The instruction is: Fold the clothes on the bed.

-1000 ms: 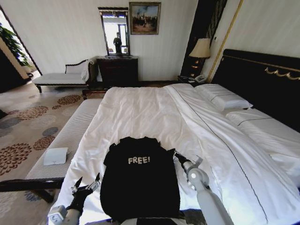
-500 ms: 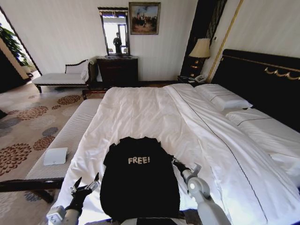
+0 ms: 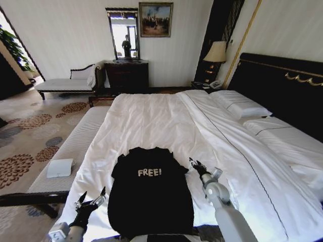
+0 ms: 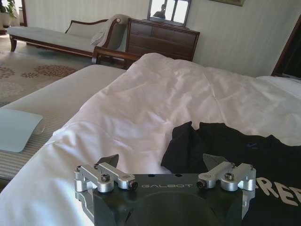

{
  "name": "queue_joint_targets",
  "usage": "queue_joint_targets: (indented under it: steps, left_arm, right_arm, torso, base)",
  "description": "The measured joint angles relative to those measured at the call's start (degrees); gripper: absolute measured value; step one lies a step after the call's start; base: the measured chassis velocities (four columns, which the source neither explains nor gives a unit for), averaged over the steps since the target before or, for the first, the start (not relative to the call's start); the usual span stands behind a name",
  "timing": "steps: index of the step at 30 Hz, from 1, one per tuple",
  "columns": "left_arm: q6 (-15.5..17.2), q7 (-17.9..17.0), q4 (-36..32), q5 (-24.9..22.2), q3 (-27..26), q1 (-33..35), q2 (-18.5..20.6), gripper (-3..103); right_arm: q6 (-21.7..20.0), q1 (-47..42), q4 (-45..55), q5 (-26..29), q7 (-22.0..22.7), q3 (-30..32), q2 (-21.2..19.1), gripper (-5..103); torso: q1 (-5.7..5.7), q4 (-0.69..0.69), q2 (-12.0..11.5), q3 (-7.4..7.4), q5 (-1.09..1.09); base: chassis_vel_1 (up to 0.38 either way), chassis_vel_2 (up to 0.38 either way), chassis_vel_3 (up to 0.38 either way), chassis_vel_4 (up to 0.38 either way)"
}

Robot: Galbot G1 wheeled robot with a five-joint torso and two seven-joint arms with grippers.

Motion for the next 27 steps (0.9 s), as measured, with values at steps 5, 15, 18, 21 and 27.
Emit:
queue_joint_targets:
  steps: [5,15,18,21,27]
  left_arm:
    - [0.09,-0.09,0.05,0.28,0.35,-0.05,-0.11,100]
    - [0.09,0.05,-0.45,-0.18,-1.32,1.01,-0.45,100]
    - [-0.01,0.37,-0.32,-0.75,-2.11,1.25,-0.77,100]
    - [-0.02,0.67,0.04,-0.87,-2.29,1.25,-1.20,100]
    - [0.10,0.79,0.01,-0.78,-1.96,0.90,-1.64,100]
  right_arm:
    - [0.01,3.29,-4.10,-4.25,-2.87,-5.85,-1.68,92]
    - [5.78,14.20,-20.68,-19.16,-6.81,-13.47,-5.08,100]
    - [9.44,14.33,-22.23,-27.27,-10.20,-14.68,-7.86,100]
    - [10.71,14.03,-21.98,-29.41,-11.86,-15.09,-8.98,100]
    - [13.38,13.47,-19.39,-31.24,-16.74,-18.55,-10.03,100]
  torso:
    - [-0.01,-0.01,0.00,0.00,0.01]
    - [0.00,0.02,0.00,0.00,0.00]
    - [0.00,-0.01,0.00,0.00,-0.01]
    - [0.00,-0.01,0.00,0.00,-0.02]
    - [0.00,0.00,0.00,0.00,-0.01]
  base:
    - [0.000,0.000,0.000,0.000]
    - [0.000,0.000,0.000,0.000]
    - [0.000,0.000,0.000,0.000]
    - [0.000,0.000,0.000,0.000]
    - [0.000,0.000,0.000,0.000]
